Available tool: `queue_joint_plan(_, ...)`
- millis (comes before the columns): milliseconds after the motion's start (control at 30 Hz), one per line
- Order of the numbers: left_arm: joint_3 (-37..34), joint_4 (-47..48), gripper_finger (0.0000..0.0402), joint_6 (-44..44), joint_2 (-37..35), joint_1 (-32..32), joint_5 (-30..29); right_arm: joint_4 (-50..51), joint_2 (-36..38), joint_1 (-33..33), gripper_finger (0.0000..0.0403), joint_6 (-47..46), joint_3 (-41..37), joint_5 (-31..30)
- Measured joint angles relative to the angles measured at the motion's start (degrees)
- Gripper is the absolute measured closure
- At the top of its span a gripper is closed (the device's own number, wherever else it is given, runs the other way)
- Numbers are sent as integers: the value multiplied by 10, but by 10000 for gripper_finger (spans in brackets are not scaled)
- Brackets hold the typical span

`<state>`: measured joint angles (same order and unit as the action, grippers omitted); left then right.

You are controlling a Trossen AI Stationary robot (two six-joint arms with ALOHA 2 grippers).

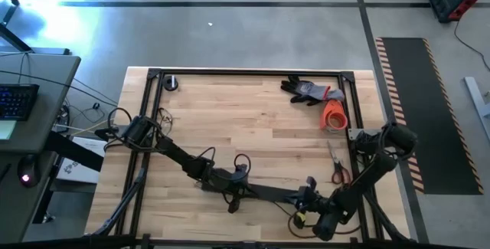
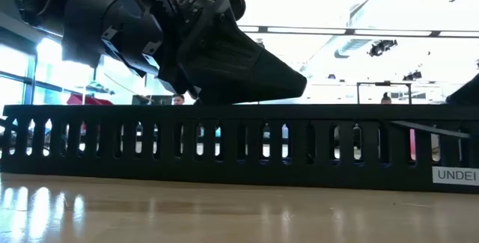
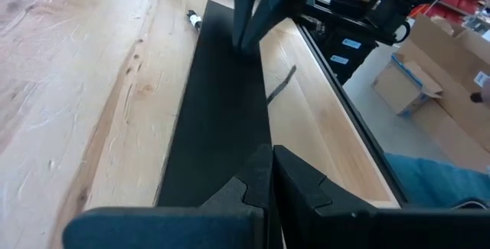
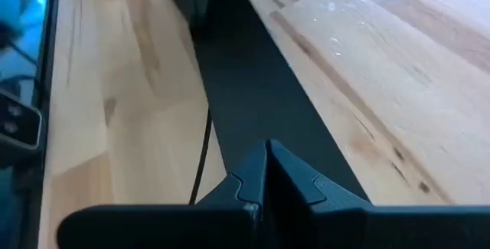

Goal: Ziptie cables
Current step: Close the black cable duct

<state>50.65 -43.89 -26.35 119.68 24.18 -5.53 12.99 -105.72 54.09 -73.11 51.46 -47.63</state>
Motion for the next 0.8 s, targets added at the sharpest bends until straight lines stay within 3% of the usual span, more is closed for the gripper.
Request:
queue_joint_plan(367,-1,-13,401,-5,2,0,-7,118,100,12,403,73,25,-45)
queue_joint_plan(500,-1,-13,401,-6,2,-1,-6,129,93,19,403,29,15,-44)
queue_joint_plan(600,-2,-17,401,-6,2,-1,-6,116,60,20,403,-22,-10,0)
queue_joint_plan(800,-5,19,401,12,-36,-10,6,109,31,32,403,-93,-30,-19)
